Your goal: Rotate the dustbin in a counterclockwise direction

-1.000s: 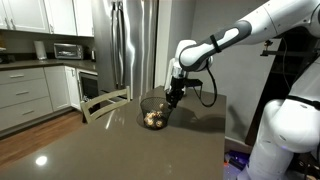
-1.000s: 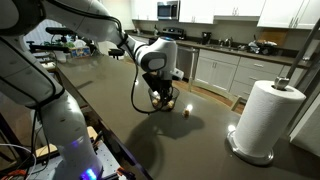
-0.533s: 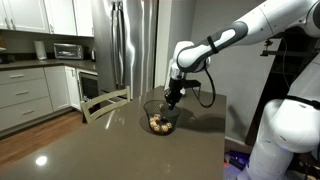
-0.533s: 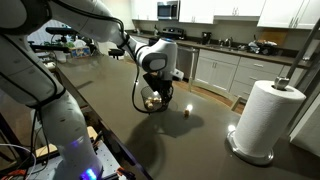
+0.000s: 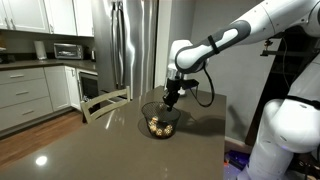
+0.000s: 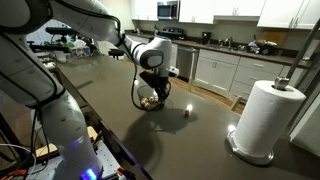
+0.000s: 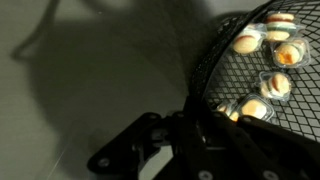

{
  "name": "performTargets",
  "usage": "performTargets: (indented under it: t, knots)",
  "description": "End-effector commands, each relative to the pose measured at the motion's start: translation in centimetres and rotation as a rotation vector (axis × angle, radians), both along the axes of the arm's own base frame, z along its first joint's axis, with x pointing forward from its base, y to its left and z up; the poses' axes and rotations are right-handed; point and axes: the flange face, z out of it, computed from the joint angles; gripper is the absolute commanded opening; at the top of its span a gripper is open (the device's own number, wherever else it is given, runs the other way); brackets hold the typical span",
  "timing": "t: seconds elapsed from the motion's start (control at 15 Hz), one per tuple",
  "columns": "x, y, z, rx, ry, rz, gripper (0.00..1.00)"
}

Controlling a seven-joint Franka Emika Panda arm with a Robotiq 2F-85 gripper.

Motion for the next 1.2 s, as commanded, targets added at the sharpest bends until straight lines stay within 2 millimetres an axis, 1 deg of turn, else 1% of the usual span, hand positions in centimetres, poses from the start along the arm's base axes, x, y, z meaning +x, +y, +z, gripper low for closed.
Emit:
performTargets:
  t: [0.0,0.2,0.47,0.6,0.8,1.0,1.13]
  knots:
    - [-0.5,2.7,0.6,-0.051,0.070,0.091,0.02]
    - [-1.2,5.1,1.0,-0.074,0.160,0.207,0.02]
    - [-2.1,7.7,1.2,-0.103,0.287,0.352,0.02]
    - [-2.6,8.6,1.2,-0.114,0.342,0.428,0.02]
    - [-3.1,9.5,0.9,-0.131,0.399,0.536,0.02]
    - [-3.5,10.4,0.7,-0.146,0.423,0.656,0.02]
    - [-3.9,11.5,0.6,-0.134,0.423,0.757,0.02]
